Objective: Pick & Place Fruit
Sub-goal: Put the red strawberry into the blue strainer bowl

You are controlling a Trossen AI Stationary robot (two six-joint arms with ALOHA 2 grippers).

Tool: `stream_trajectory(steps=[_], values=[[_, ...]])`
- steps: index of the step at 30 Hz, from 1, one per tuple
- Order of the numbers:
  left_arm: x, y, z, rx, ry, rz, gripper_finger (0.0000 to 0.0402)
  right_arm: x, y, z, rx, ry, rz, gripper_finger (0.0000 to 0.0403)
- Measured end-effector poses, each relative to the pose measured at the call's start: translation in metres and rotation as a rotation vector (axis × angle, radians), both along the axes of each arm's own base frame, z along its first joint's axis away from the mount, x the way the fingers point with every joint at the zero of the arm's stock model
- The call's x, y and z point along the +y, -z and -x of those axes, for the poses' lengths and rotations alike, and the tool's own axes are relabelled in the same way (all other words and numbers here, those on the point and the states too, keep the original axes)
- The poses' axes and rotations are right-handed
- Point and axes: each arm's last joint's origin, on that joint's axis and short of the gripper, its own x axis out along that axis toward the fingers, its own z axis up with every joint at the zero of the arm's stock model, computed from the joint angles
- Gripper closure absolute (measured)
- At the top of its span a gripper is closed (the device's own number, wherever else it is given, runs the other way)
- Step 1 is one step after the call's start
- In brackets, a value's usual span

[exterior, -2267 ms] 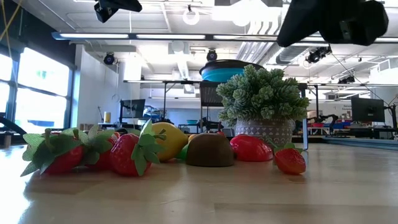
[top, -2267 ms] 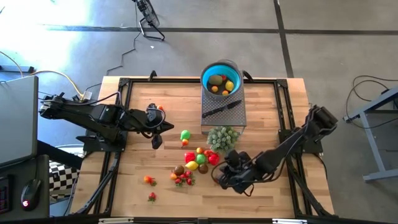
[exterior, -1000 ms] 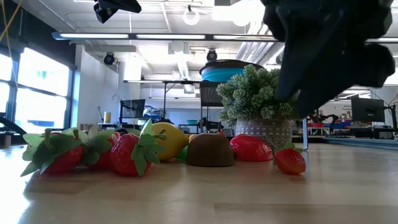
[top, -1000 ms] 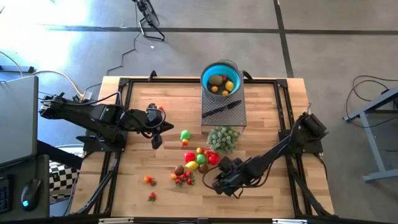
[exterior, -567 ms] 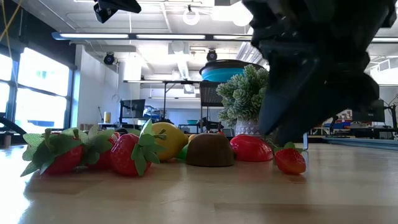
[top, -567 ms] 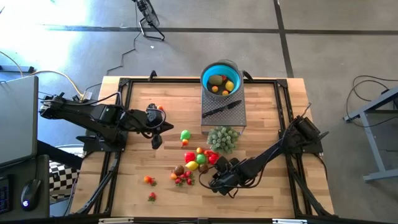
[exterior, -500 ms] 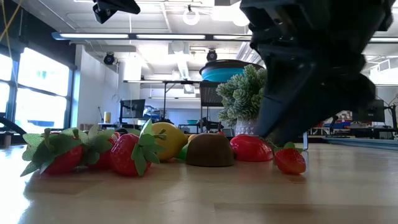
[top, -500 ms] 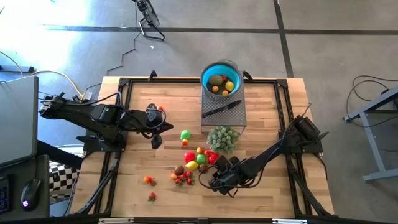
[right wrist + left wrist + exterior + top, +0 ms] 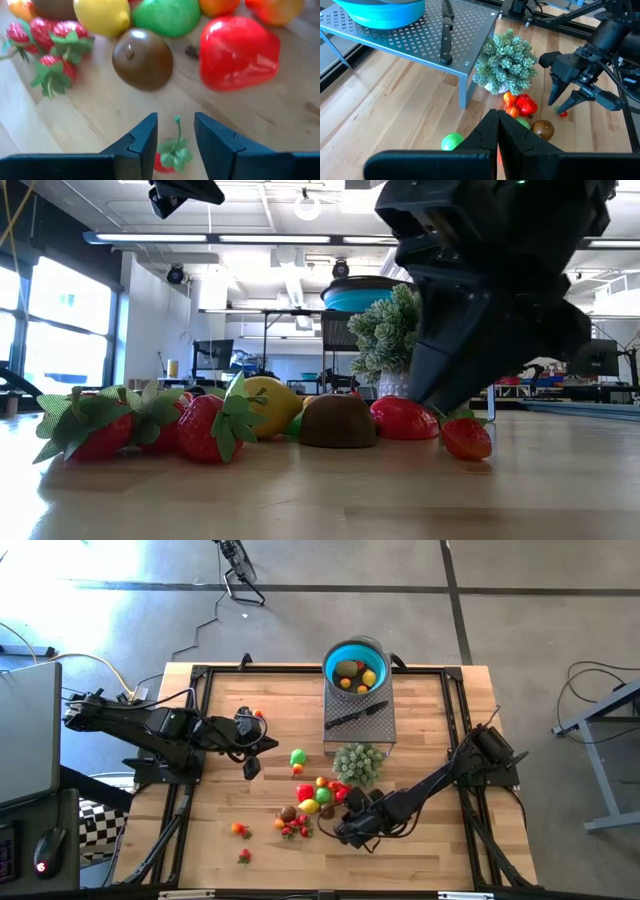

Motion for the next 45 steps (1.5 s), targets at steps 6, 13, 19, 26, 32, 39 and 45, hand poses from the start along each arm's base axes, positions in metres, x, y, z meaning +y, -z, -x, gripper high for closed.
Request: stream_trajectory(steps=[6,13,19,26,32,39,45], values=[[0.0,0.0,0.0,0.0,0.0,0.0,0.0401,0.001,0.007,-0.001,0.015,-0.006,-0.008,0.0277],[0.0,0.0,0.0,0.001,0.0,0.0,0.0401,0.002,0.009,-0.003,-0.003,0.001,0.005,0.0294],[0.0,0.0,0.0,0.001,0.0,0.0,0.0401,0.002,0.009,-0.003,-0.007,0.005,0.013,0.0325],[0.0,0.0,0.0,0.002,0.0,0.0,0.0401,0.002,0.009,-0.003,-0.007,0.004,0.012,0.0376],[0.0,0.0,0.0,0.001,0.0,0.0,0.0401,0.002,0.009,-0.003,-0.008,0.005,0.011,0.0398],[0.0,0.0,0.0,0.002,0.0,0.0,0.0401,0.003,0.003,-0.004,-0.037,0.003,-0.009,0.0399],[0.0,0.0,0.0,0.002,0.0,0.0,0.0401,0.001,-0.022,-0.002,-0.113,-0.026,-0.01,0.0399]])
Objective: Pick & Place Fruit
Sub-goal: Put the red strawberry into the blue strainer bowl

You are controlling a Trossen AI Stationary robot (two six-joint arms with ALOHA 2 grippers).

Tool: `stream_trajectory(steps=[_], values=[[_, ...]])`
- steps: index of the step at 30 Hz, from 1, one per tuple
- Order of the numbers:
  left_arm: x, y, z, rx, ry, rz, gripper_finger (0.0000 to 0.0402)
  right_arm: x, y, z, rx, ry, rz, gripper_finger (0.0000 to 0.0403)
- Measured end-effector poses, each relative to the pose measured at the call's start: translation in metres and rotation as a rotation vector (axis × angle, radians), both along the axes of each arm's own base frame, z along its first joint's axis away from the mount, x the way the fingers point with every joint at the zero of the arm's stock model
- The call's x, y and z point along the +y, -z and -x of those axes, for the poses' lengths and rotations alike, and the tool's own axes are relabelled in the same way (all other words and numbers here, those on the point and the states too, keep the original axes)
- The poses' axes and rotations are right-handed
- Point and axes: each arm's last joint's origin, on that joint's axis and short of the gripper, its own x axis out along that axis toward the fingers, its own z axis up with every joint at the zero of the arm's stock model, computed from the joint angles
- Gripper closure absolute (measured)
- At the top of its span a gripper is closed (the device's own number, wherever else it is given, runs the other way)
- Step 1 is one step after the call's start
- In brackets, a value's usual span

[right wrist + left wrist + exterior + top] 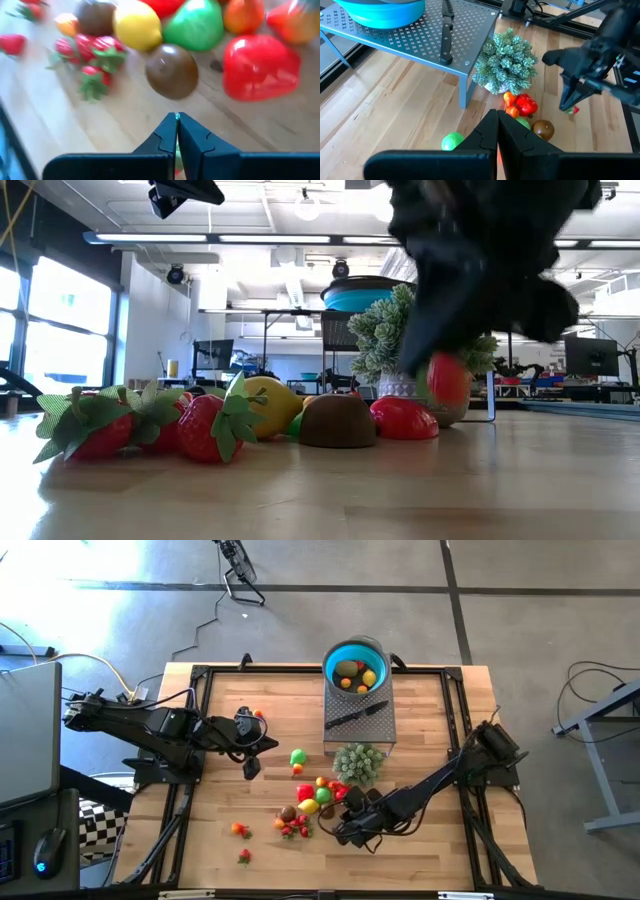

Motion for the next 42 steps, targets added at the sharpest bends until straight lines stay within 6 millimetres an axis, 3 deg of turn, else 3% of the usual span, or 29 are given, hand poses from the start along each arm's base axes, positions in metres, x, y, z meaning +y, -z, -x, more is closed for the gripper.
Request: stream_trajectory(steps=[19,30,42], values=[[0.0,0.0,0.0,-0.002,0.0,0.0,0.0401,-0.026,-0.104,0.024,-0.31,-0.063,0.128,0.0399],[0.0,0.0,0.0,0.0,0.0,0.0,0.0401,-0.044,-0.125,0.03,-0.347,-0.13,0.259,0.0399],[0.001,0.002,0.001,0.029,-0.008,-0.016,0.0401,-0.107,-0.146,0.022,-0.358,-0.045,0.387,0.0399]])
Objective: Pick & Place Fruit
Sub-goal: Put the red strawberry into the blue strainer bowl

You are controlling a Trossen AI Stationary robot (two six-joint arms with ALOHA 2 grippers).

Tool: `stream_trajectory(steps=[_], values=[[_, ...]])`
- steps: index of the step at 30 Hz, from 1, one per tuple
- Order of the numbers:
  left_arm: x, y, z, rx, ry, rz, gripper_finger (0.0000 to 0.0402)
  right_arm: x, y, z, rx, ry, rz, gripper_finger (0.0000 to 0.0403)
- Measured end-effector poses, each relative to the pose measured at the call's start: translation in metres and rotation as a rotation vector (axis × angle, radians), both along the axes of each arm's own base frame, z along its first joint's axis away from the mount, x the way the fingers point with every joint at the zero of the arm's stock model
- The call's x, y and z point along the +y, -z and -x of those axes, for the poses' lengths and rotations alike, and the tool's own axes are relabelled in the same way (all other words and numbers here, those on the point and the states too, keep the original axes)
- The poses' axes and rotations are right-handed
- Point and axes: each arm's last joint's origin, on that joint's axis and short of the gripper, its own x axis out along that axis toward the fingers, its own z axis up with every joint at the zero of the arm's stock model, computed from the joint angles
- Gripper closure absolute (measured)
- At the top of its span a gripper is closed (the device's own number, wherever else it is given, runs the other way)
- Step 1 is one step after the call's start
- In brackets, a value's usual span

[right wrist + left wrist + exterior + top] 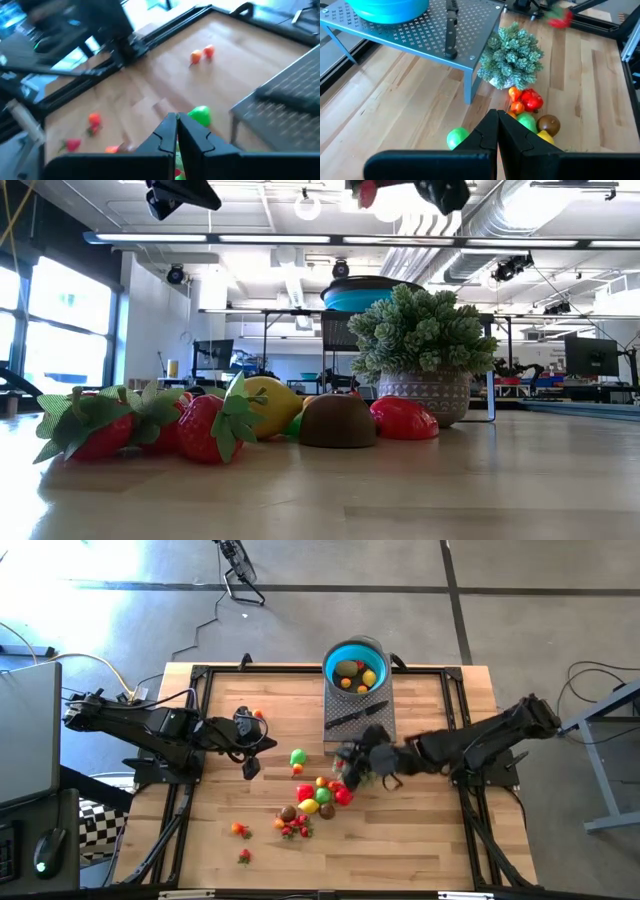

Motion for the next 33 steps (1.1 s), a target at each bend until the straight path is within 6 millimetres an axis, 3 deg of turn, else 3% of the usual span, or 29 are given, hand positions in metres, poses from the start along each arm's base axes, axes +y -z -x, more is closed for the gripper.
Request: stream_trajectory(steps=[11,33], values=[[0.002,-0.003,-0.001,-0.023,-0.024,-0.106,0.0401,-0.075,-0.021,0.005,-0.039,0.166,0.08,0.0399],[0.005,-0.007,-0.002,-0.067,-0.123,-0.151,0.0401,-0.172,-0.027,0.026,0.071,0.299,0.243,0.0399]])
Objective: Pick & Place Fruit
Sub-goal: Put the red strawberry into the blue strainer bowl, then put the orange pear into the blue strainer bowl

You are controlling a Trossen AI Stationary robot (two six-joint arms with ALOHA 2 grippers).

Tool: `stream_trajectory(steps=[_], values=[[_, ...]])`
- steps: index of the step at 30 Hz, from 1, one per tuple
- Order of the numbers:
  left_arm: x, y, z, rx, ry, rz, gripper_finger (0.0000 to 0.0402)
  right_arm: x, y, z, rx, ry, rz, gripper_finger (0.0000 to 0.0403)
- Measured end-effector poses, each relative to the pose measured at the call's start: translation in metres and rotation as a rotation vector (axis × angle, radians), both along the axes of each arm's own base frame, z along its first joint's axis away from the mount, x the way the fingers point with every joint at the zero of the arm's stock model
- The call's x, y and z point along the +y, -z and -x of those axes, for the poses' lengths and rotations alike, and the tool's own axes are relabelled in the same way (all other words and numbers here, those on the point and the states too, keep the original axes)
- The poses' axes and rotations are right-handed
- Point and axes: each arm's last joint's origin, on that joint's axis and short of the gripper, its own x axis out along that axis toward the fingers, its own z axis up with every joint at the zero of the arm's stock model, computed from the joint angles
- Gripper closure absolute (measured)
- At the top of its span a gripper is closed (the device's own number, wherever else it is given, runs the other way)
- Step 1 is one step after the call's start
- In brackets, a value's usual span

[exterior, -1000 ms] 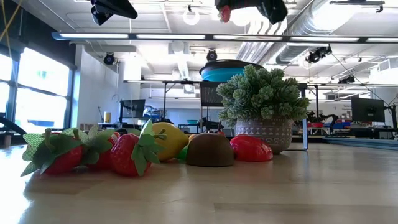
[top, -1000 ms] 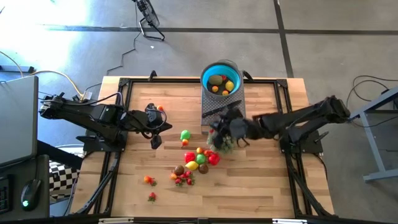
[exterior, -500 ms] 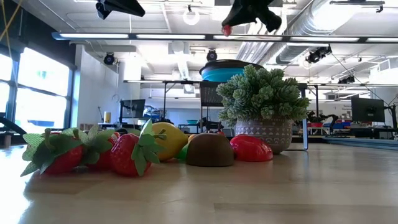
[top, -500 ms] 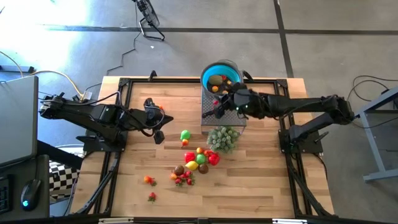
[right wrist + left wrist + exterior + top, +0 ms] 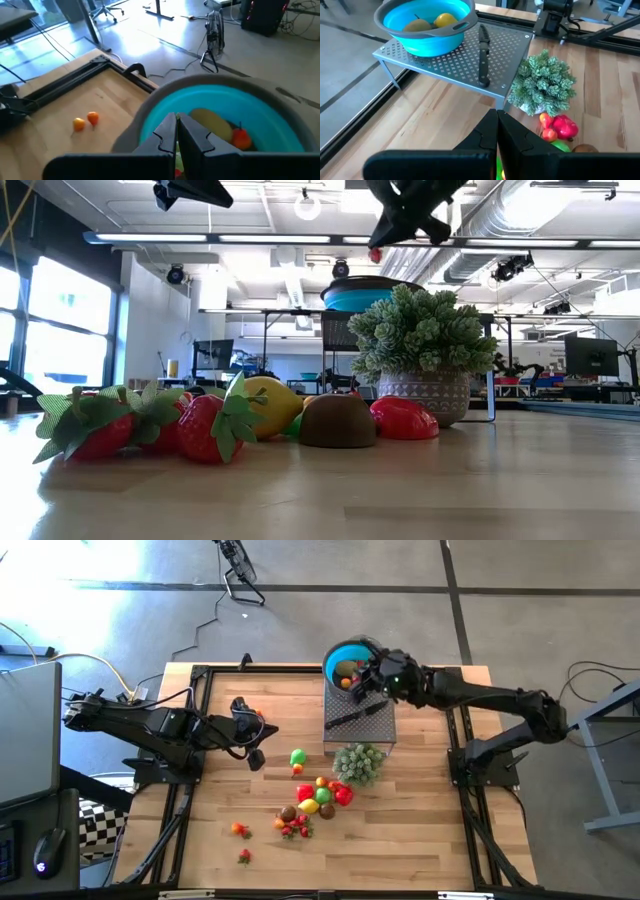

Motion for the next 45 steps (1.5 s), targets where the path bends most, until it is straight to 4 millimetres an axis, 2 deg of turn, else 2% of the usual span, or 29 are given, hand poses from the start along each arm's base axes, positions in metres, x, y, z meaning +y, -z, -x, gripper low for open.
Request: stream_trajectory(steps=[7,14,21,31,41,45], values=[[0.0,0.0,0.0,-0.004,-0.005,0.009,0.0401,-0.03,0.011,0.01,0.074,0.027,-0.058,0.0399],[0.0,0.0,0.0,-0.003,-0.005,0.01,0.0401,-0.047,0.024,0.008,0.103,0.001,-0.117,0.0399],[0.0,0.0,0.0,-0.003,-0.005,0.01,0.0401,-0.051,0.035,0.002,0.149,-0.044,-0.133,0.0399],[0.0,0.0,0.0,-0.003,-0.004,0.01,0.0401,-0.054,0.035,0.004,0.163,-0.029,-0.115,0.0398],[0.0,0.0,0.0,-0.003,-0.004,0.011,0.0401,-0.053,0.035,0.003,0.175,-0.045,-0.104,0.0321],[0.0,0.0,0.0,-0.003,-0.003,0.011,0.0401,-0.053,0.033,0.003,0.159,-0.049,-0.098,0.0307]])
